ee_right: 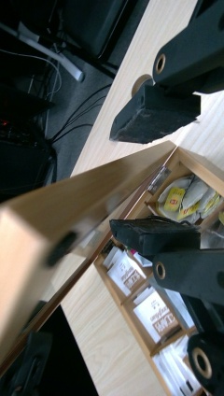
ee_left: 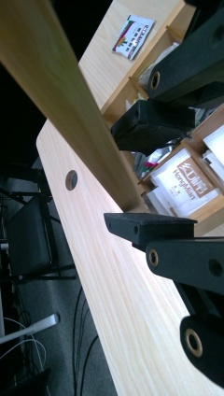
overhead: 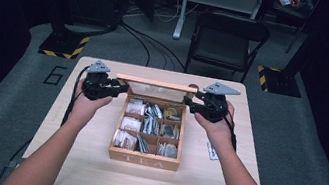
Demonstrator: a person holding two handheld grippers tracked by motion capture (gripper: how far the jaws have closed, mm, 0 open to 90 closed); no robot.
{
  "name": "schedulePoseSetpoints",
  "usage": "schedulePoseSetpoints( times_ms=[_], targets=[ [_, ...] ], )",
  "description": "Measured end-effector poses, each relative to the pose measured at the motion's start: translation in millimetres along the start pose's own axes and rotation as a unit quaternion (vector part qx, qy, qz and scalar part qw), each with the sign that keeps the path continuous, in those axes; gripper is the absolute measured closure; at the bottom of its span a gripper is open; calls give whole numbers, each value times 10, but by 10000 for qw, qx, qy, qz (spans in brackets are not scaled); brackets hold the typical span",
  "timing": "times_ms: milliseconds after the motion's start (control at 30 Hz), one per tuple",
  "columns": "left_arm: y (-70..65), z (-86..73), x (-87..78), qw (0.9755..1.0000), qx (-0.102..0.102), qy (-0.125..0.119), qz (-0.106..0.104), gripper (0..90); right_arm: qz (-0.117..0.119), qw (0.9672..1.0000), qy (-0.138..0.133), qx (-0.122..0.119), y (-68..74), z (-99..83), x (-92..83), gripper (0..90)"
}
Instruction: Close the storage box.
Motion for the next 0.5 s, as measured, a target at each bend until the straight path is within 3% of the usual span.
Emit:
schedulePoseSetpoints(
  times_ms=[200,500],
  targets=[
    [-44,-75,-36,10000,82,47,-29,578,126,9997,-188,-104,129,42,-133,541],
    [-102,-186,-104,9998,134,120,-83,578,28,9990,-125,-434,225,-38,-197,543]
  ],
)
Point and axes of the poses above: each handheld gripper's, and its own axes: x roughly forward along the jaws, z roughly out of its top, y roughly to its left, the point moved 9 cm from there along x, roughly forward along the jaws
